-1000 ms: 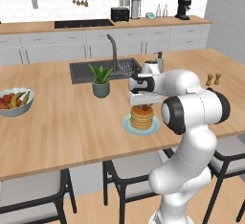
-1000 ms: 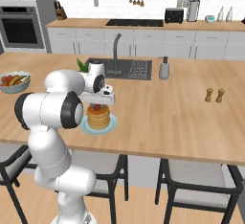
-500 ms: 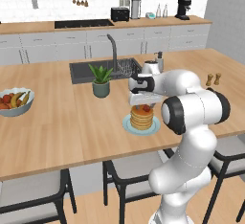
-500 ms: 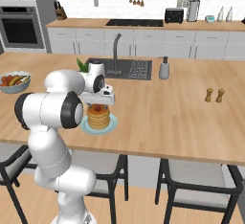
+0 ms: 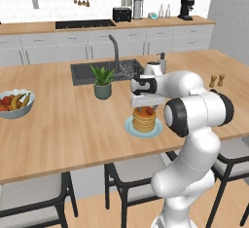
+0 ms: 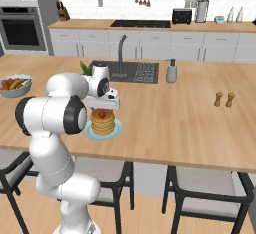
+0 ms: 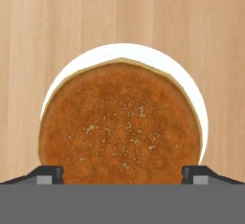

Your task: Take the strawberry from the fridge and place it on top of the pancake, located on the dining counter.

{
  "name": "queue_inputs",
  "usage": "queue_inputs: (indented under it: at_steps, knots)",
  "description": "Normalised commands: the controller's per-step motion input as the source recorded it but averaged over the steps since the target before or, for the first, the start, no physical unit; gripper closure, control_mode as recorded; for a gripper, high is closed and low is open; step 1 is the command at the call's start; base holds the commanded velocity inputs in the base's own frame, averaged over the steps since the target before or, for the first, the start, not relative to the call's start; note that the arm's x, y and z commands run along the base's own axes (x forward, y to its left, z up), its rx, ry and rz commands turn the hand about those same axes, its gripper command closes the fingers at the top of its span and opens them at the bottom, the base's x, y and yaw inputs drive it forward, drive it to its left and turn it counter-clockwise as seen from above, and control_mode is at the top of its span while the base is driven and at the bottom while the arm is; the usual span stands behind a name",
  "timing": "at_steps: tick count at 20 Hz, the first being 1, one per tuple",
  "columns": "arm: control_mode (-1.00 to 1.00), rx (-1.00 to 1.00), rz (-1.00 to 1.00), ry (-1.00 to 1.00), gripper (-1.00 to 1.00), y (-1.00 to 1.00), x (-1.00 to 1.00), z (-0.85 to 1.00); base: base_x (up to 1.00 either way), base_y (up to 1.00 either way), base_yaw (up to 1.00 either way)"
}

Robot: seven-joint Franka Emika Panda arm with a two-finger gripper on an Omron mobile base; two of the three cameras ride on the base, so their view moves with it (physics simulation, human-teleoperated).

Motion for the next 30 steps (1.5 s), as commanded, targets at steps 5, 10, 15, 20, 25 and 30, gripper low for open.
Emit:
queue_inputs:
  at_steps: [5,10,15,20,25,30]
  knots:
    - [-1.00,0.00,0.00,0.00,-1.00,0.00,0.00,0.06,0.00,0.00,0.00]
    - [-1.00,-0.03,0.00,-0.03,-1.00,0.09,-0.13,0.28,0.00,0.00,0.00]
    - [-1.00,-0.30,0.02,-0.15,-1.00,0.78,-0.95,0.67,0.00,0.00,0.00]
    - [-1.00,-0.39,0.06,-0.03,-1.00,0.89,-1.00,0.50,0.00,0.00,0.00]
    - [-1.00,-0.14,0.00,0.00,-1.00,0.15,-1.00,0.15,0.00,0.00,0.00]
    - [-1.00,-0.06,0.00,0.00,-1.00,0.00,-1.00,0.00,0.00,0.00,0.00]
